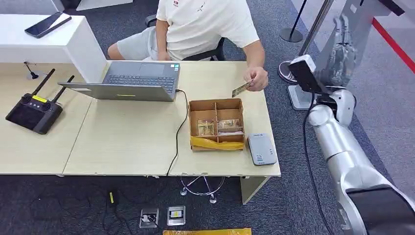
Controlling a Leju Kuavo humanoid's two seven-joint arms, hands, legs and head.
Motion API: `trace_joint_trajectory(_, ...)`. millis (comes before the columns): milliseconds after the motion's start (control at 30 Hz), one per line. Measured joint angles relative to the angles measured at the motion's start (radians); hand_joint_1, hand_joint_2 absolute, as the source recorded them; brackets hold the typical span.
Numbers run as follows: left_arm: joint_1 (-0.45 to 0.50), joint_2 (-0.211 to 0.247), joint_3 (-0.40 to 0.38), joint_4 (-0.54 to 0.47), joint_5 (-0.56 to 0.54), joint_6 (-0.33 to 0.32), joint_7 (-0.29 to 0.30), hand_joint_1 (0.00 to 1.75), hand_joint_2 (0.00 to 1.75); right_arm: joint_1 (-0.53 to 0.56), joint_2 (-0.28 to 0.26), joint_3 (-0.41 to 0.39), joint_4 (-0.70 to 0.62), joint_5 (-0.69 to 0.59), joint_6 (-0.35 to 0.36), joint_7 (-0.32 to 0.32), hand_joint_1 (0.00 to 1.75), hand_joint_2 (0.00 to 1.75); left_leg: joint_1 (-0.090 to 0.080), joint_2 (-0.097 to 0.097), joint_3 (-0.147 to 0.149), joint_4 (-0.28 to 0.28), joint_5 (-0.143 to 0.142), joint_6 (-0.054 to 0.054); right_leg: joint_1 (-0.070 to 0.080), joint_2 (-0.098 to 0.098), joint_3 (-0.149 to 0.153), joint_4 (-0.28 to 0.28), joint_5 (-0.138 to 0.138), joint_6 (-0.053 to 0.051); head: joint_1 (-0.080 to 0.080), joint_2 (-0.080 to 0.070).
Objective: Pass the card to the sensor for recognition and then transmit it.
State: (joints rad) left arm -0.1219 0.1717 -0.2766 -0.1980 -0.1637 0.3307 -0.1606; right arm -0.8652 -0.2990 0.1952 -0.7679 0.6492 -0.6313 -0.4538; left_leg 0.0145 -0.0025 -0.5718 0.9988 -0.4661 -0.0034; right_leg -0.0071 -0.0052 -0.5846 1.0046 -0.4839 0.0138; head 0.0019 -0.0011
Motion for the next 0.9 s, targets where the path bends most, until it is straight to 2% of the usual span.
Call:
trace_joint_trajectory(133, 0.000, 0.000, 0.000, 0.000, 0.000, 0.000, 0.001, 0.00, 1.75, 0.004, -0.003, -0.007, -0.001, 0.000, 0.000, -0.005, 0.00, 1.75, 0.000, 0.000, 0.000, 0.000, 0.000, 0.000, 0.000, 0.000, 0.000, 0.000, 0.000, 0.000, 0.000, 0.000)
trace_joint_trajectory(200, 0.004, 0.000, 0.001, 0.000, 0.022, 0.016, 0.009, 0.00, 1.75, 0.076, -0.071, -0.217, -0.014, 0.048, 0.000, -0.154, 0.00, 1.75, 0.000, 0.000, 0.000, 0.000, -0.001, 0.000, 0.000, 0.000, -0.001, -0.001, 0.000, 0.000, -0.001, 0.000)
trace_joint_trajectory(233, 0.007, -0.006, 0.002, 0.000, 0.056, 0.042, 0.018, 0.00, 1.75, 0.176, -0.147, -0.541, 0.008, 0.155, 0.000, -0.218, 0.00, 1.75, 0.000, -0.001, 0.000, 0.000, -0.003, 0.000, 0.000, -0.002, -0.001, -0.001, -0.002, 0.002, 0.000, 0.000)
trace_joint_trajectory(300, 0.007, -0.009, 0.007, 0.000, 0.070, 0.054, 0.027, 0.00, 1.75, 0.222, -0.170, -0.666, 0.044, 0.230, 0.000, -0.208, 0.00, 1.75, 0.000, 0.001, 0.000, 0.000, -0.004, 0.000, 0.000, 0.000, -0.001, -0.001, -0.002, 0.001, 0.000, 0.000)
trace_joint_trajectory(367, 0.006, -0.012, 0.008, 0.000, 0.082, 0.062, 0.039, 0.00, 1.75, 0.264, -0.181, -0.789, 0.089, 0.296, 0.000, -0.146, 0.00, 1.75, 0.000, 0.002, 0.000, 0.000, -0.006, 0.000, 0.000, 0.001, -0.001, -0.001, -0.002, 0.001, 0.000, 0.000)
trace_joint_trajectory(400, 0.006, -0.014, 0.010, 0.000, 0.090, 0.068, 0.046, 0.00, 1.75, 0.285, -0.184, -0.852, 0.116, 0.333, 0.000, -0.093, 0.00, 1.75, 0.000, 0.003, 0.000, 0.000, -0.006, 0.000, 0.000, 0.002, -0.001, -0.001, -0.003, 0.001, 0.000, 0.000)
trace_joint_trajectory(567, 0.003, -0.024, 0.026, 0.000, 0.112, 0.087, 0.068, 0.00, 1.75, 0.408, -0.175, -1.067, 0.228, 0.481, 0.000, 0.148, 0.00, 1.75, 0.001, 0.005, 0.001, 0.000, -0.007, 0.000, 0.001, 0.004, 0.000, -0.001, -0.005, 0.002, -0.001, 0.000)
trace_joint_trajectory(633, 0.002, -0.027, 0.028, 0.000, 0.115, 0.088, 0.071, 0.00, 1.75, 0.457, -0.163, -1.133, 0.275, 0.513, 0.000, 0.226, 0.00, 1.75, 0.001, 0.005, 0.001, -0.001, -0.008, -0.001, 0.001, 0.003, 0.000, -0.001, -0.006, 0.001, -0.001, 0.000)
trace_joint_trajectory(767, 0.000, -0.031, 0.032, 0.000, 0.110, 0.085, 0.079, 0.00, 1.75, 0.537, -0.136, -1.216, 0.354, 0.547, 0.002, 0.298, 0.00, 1.75, 0.001, 0.005, 0.001, -0.001, -0.008, -0.001, 0.001, 0.004, 0.000, 0.000, -0.007, 0.001, -0.001, 0.000)
trace_joint_trajectory(900, 0.000, -0.034, 0.032, 0.000, 0.100, 0.079, 0.082, 0.00, 1.75, 0.596, -0.106, -1.271, 0.419, 0.583, 0.036, 0.381, 0.00, 1.75, 0.002, 0.004, 0.001, -0.002, -0.008, -0.001, 0.002, 0.004, 0.000, 0.000, -0.007, 0.000, 0.000, 0.000)
